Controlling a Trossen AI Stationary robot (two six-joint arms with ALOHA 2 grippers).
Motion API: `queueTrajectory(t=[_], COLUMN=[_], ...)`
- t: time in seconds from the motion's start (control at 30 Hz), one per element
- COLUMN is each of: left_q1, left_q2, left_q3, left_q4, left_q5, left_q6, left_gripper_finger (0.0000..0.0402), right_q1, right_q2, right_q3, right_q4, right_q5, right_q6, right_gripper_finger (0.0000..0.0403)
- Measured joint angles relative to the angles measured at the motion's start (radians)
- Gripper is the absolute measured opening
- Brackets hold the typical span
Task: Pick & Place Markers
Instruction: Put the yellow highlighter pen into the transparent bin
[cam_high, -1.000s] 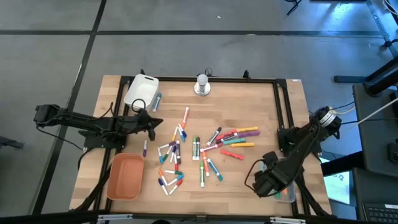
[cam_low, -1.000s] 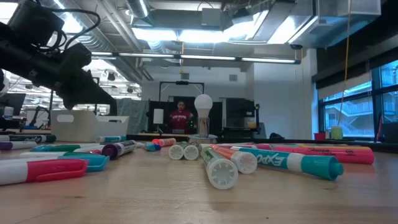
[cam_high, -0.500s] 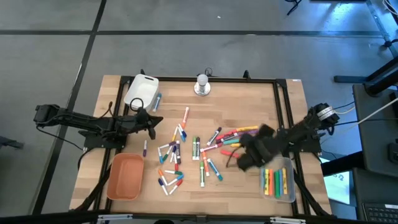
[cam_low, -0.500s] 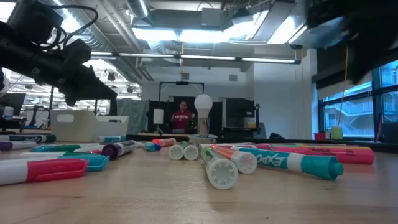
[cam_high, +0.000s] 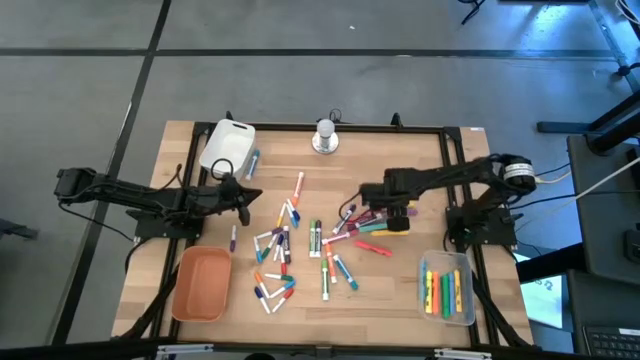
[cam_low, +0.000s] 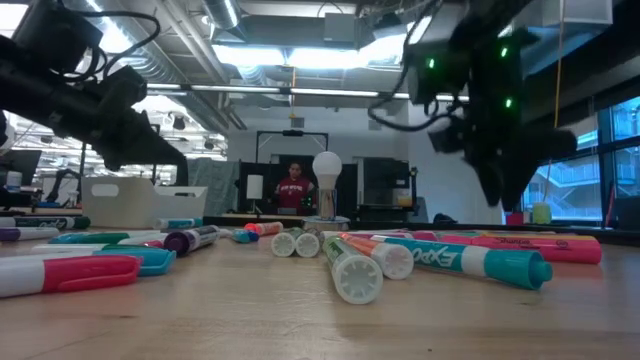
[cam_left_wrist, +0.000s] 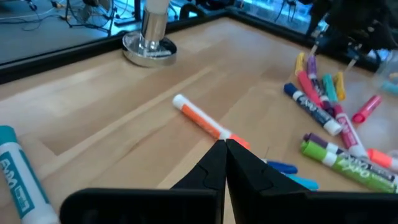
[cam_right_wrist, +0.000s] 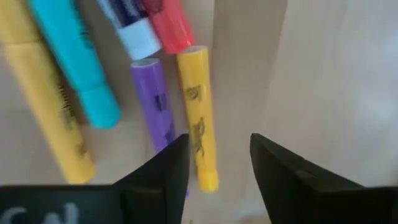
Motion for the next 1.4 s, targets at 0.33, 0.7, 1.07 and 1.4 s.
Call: queueTrajectory(t=[0.33,0.7,1.07,1.4], left_q1=[0.0,0.0,0.0,-0.001], left_q2=[0.0,0.0,0.0,0.0], left_q3=[0.0,0.0,0.0,0.0], left_q4=[-0.049,-0.046,-0.046,-0.053], left_q5=[-0.004,-0.001,-0.003,0.08], left_q6=[-0.003,-0.038,-0.049,-0.064], left_gripper_finger=[0.0006,0.0006,0.0006,0.0006], right_q1=[-0.097,-0.103,0.042,0.453], right_q2=[0.0,0.0,-0.062,-0.078], right_q3=[-0.148,-0.171,0.043,0.234], right_q4=[0.181,0.239,-0.026,-0.279], right_q5=[-0.113,-0.105,-0.005,-0.081], right_q6=[-0.031,0.323,0.774,1.333], right_gripper_finger=[0.0138,0.006,0.006,0.006])
